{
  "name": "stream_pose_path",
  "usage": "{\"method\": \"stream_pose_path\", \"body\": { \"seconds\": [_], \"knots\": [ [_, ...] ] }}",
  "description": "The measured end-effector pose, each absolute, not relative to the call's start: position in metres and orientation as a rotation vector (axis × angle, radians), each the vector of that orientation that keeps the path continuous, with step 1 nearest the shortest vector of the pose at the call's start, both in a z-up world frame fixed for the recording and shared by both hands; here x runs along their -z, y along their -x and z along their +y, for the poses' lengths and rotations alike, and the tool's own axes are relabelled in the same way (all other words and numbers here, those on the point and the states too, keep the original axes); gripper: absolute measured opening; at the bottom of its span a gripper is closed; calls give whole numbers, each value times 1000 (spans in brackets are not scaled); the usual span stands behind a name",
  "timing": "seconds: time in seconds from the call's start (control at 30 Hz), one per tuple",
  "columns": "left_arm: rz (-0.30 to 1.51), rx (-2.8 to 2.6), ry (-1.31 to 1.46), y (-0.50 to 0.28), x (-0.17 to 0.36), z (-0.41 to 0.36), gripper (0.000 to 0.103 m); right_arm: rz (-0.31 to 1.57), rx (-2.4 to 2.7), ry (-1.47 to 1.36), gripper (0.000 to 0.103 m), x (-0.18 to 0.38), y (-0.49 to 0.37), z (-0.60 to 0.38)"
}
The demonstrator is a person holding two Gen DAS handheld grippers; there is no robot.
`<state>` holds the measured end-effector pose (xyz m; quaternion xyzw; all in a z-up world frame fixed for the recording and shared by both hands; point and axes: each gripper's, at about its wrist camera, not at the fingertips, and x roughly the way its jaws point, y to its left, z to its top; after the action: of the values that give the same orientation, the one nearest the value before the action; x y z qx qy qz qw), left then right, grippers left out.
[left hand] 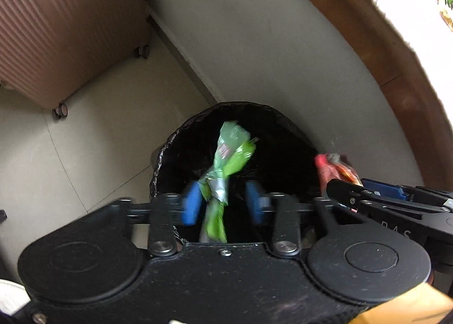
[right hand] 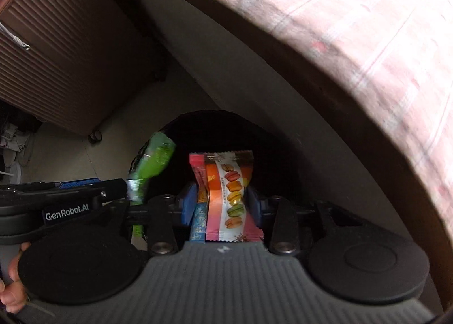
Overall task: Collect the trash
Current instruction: 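Open both tools to drop the wrappers into the trash bin, then move both tools back over the bed toward the remaining wrappers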
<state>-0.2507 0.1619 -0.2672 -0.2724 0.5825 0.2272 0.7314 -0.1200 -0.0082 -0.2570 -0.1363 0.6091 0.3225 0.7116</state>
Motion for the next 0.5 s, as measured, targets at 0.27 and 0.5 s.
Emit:
{"method": "stream_pose_path", "body": {
  "seconds": [0.27, 0.5],
  "knots": [
    [1274, -469, 584, 248, 268, 158, 60, 1339, -689, 294, 70, 252, 121, -12],
    [1243, -481, 547, 247, 239, 166, 70, 1306, -675, 238, 73, 230, 117, -17]
  ]
}}
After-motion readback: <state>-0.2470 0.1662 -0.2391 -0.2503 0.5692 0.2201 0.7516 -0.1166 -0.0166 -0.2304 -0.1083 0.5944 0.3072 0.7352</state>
